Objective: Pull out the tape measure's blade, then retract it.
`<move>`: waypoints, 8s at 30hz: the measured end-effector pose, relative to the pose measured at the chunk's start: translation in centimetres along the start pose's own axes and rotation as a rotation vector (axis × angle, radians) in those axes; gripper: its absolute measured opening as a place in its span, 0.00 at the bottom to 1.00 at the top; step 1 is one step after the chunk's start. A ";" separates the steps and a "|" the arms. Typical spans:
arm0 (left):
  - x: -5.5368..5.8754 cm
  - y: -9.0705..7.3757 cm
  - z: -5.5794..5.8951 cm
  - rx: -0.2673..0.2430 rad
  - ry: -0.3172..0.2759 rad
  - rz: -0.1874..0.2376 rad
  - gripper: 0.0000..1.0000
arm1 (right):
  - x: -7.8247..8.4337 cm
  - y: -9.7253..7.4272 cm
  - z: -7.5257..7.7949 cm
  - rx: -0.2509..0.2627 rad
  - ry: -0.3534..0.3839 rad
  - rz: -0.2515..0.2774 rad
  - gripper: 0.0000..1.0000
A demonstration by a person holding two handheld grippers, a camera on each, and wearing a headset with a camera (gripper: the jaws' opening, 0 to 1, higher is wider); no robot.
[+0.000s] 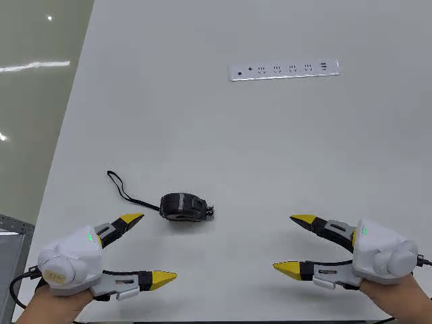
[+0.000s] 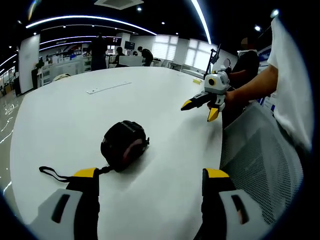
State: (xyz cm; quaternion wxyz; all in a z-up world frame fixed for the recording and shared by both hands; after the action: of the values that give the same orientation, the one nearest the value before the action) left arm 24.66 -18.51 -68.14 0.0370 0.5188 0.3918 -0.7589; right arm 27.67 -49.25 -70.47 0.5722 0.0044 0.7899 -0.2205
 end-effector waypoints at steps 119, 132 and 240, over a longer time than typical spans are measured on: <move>-1.4 7.4 -5.7 0.167 0.227 -0.196 0.37 | -0.1 10.9 2.7 -0.155 -0.073 -0.059 0.53; -1.5 7.5 -5.9 0.167 0.244 -0.201 0.33 | -0.1 11.0 2.8 -0.153 -0.073 -0.056 0.52; -1.5 7.6 -5.9 0.181 0.259 -0.232 0.32 | -1.1 16.7 2.0 -0.297 -0.253 -0.051 0.17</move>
State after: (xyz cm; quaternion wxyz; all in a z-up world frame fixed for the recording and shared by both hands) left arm 33.32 -20.53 -72.08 -0.1484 0.5647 0.3806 -0.7171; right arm 34.16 -34.65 -75.68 0.6555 -0.1278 0.7354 -0.1147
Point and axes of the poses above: the centre of the closed fingertips' face, and the gripper's own axes: y roughly forward along the fingers, z roughly to its right, x roughly out of its underside, the point moved 6 cm from there along -y, roughly backward along the fingers, and after that the axes turned 1 degree about z, right-handed, at the moved point
